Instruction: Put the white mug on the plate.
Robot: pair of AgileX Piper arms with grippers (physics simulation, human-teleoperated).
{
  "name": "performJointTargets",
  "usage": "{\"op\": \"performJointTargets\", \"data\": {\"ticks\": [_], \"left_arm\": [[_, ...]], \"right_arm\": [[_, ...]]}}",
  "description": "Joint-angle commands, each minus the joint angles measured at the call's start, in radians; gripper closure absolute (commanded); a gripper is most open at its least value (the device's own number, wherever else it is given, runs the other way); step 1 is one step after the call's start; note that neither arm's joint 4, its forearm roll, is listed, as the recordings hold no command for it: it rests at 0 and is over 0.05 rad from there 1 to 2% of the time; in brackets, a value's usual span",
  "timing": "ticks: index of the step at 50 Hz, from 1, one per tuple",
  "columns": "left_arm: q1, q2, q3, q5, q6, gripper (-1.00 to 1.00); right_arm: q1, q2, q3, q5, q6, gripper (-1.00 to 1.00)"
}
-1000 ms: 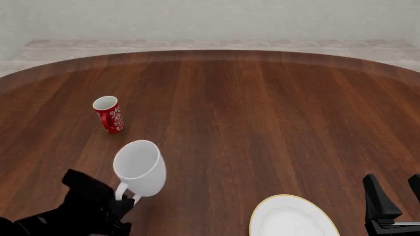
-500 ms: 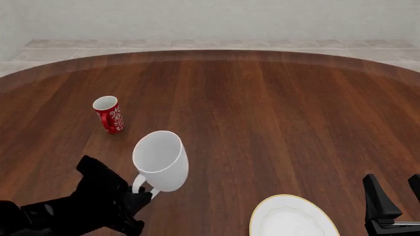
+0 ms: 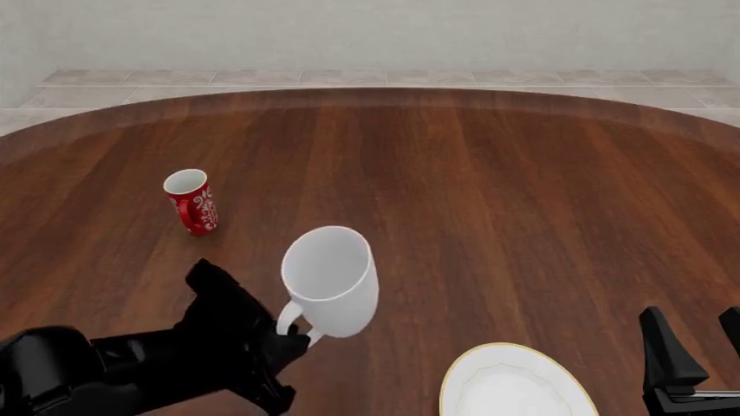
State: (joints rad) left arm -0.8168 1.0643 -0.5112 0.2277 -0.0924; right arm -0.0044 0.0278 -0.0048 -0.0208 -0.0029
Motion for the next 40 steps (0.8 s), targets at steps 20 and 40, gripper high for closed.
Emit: {"op": "performJointTargets", "data": {"ticks": [20, 40], "left_arm": [[-0.141, 0.192, -0.113, -0.053, -0.002, 1.0], [-0.216, 0.293, -0.169, -0.073, -0.004, 1.0]], "right_arm": [[0.0, 0.0, 0.0, 0.0, 0.0, -1.0], [0.0, 0.0, 0.0, 0.0, 0.0, -1.0]]}}
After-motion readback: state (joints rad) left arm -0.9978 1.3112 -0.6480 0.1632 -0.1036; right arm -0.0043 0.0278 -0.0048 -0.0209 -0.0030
